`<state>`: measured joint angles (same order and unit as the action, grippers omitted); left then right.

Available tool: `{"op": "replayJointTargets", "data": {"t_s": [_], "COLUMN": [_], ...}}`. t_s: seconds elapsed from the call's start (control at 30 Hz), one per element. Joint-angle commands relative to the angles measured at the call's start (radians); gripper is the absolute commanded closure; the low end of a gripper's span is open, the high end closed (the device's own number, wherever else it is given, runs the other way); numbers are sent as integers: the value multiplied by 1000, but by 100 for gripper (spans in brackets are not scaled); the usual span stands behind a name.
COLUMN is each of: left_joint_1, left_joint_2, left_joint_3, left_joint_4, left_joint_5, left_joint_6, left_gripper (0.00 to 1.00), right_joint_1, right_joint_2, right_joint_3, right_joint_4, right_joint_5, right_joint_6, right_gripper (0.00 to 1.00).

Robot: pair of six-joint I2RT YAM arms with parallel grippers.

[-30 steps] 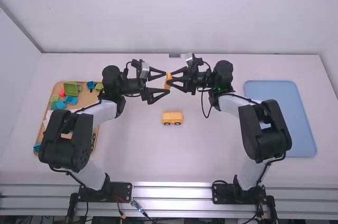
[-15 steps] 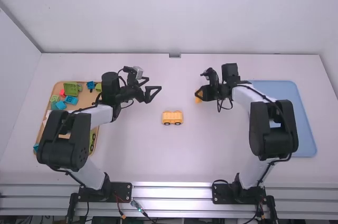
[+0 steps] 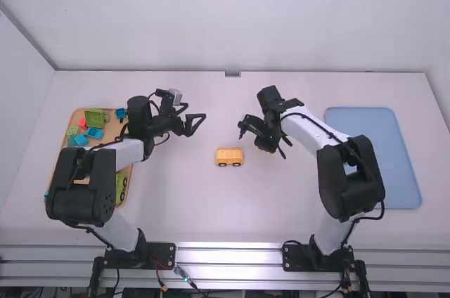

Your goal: Assemble lego blocks to make yellow taxi

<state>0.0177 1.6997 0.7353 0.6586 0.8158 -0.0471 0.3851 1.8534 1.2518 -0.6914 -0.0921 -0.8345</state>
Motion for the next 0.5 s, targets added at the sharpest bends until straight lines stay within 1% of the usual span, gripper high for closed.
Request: {"op": "replayJointTargets", "data": {"t_s": [0.0, 0.07, 0.27, 0.43, 0.47], "left_joint_1": [-1, 5, 6, 6, 6], "left_joint_2": [3, 3, 3, 4, 3], "left_joint_3": [2, 2, 2, 2, 2], "left_joint_4": [-3, -13, -28, -32, -34], "left_joint_5": [40, 40, 32, 32, 32], "left_joint_6": [43, 44, 44, 44, 44], "left_gripper": [1, 1, 1, 1, 1], "right_joint_1": [25, 43, 86, 96, 92], "right_joint_2": [31, 57, 129, 140, 141], "right_joint_3": [-9, -8, -7, -7, -7], "right_joint_4": [17, 15, 10, 11, 12], "right_joint_5": [71, 99, 100, 100, 90], "right_joint_6": [-98, -98, -114, -113, -113], "right_gripper": [100, 100, 100, 100, 98]}}
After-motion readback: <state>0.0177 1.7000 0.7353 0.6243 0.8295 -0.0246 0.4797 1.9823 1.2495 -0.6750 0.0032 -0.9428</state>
